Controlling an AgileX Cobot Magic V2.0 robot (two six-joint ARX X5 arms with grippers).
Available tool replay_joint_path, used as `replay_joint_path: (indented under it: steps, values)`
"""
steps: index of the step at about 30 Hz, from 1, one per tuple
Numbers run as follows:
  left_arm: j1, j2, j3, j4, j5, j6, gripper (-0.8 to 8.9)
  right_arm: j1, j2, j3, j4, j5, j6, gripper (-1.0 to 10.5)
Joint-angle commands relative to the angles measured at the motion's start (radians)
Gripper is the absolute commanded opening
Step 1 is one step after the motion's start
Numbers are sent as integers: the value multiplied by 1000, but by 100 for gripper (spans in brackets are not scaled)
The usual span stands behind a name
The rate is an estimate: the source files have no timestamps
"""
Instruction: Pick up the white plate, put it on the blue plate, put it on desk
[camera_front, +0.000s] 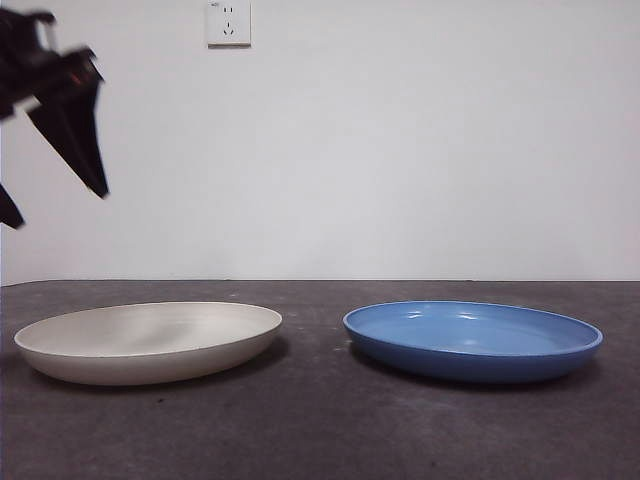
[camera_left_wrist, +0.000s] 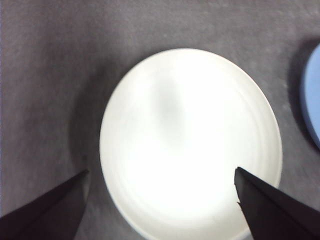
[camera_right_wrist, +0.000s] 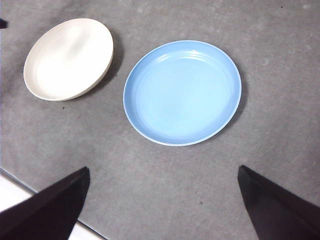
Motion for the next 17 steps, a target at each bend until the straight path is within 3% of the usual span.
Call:
replay_joint_path:
  steps: [1, 17]
  values:
    - [-1, 75, 37, 32, -29, 8, 459, 4, 5, 18, 9, -2, 2, 474]
    - [8, 336, 97, 80, -55, 35, 451, 4, 5, 18, 8, -2, 2, 474]
